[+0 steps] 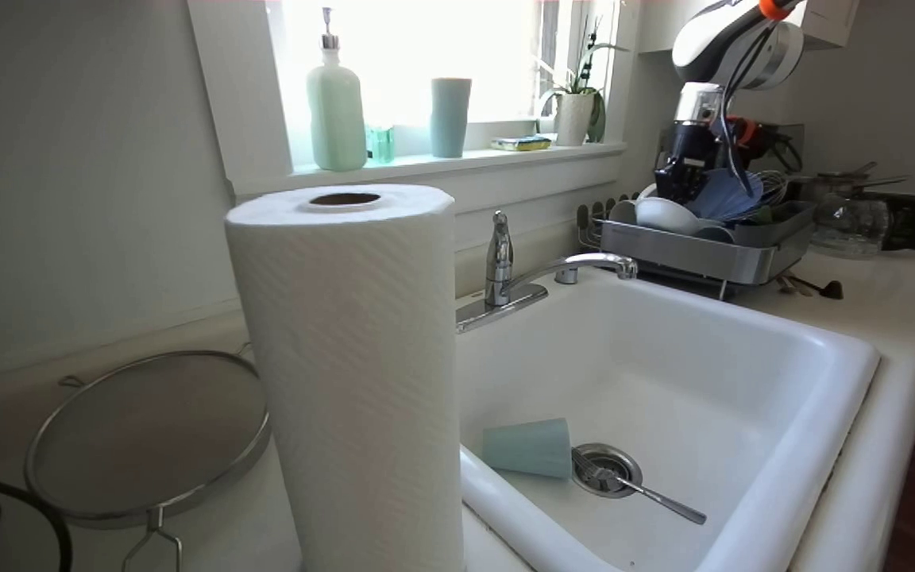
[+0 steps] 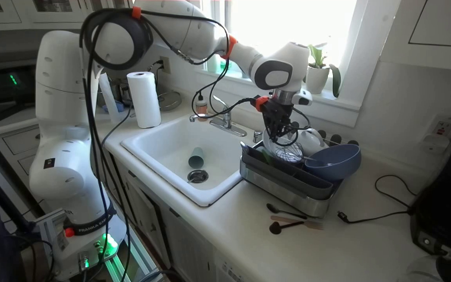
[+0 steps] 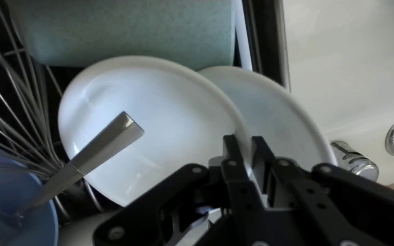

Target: Remove a white plate from the dishes drying rack and place it in the sink

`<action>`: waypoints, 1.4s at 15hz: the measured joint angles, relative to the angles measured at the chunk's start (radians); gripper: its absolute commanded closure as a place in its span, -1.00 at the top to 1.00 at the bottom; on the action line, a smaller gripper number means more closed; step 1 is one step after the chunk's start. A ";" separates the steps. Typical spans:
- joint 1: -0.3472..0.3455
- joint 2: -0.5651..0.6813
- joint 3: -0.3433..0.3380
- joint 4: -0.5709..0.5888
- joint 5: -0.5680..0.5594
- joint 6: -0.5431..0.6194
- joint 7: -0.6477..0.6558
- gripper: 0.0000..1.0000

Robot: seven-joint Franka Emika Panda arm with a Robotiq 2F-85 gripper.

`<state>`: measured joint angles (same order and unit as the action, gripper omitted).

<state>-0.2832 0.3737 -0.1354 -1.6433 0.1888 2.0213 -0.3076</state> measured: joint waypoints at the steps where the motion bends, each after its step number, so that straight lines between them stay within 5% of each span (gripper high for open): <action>1: -0.001 0.000 -0.001 -0.001 -0.002 0.006 -0.001 -0.97; 21: 0.000 -0.129 -0.005 0.010 -0.001 0.025 0.029 -0.97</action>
<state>-0.2832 0.2449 -0.1401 -1.6337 0.1882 2.0460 -0.2784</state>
